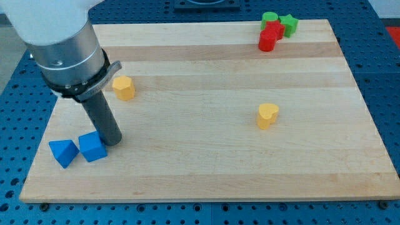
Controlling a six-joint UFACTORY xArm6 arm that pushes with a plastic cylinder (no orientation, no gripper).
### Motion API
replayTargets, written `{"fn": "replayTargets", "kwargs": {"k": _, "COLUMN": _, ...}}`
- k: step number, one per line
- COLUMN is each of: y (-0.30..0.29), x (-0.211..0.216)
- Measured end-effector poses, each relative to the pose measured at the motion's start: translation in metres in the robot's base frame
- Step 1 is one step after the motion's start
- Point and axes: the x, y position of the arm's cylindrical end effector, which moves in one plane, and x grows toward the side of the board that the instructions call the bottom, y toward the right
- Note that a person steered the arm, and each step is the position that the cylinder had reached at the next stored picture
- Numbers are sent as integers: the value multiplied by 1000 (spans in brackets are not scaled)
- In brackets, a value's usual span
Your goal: Move the yellow heart to the bottom side of the board
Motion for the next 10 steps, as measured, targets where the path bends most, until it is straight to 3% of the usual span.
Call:
{"fn": "replayTargets", "kwargs": {"k": 2, "y": 3, "x": 21}}
{"fn": "replayTargets", "kwargs": {"k": 5, "y": 198, "x": 20}}
{"fn": "replayTargets", "kwargs": {"k": 7, "y": 294, "x": -2}}
{"fn": "replayTargets", "kwargs": {"k": 10, "y": 305, "x": -47}}
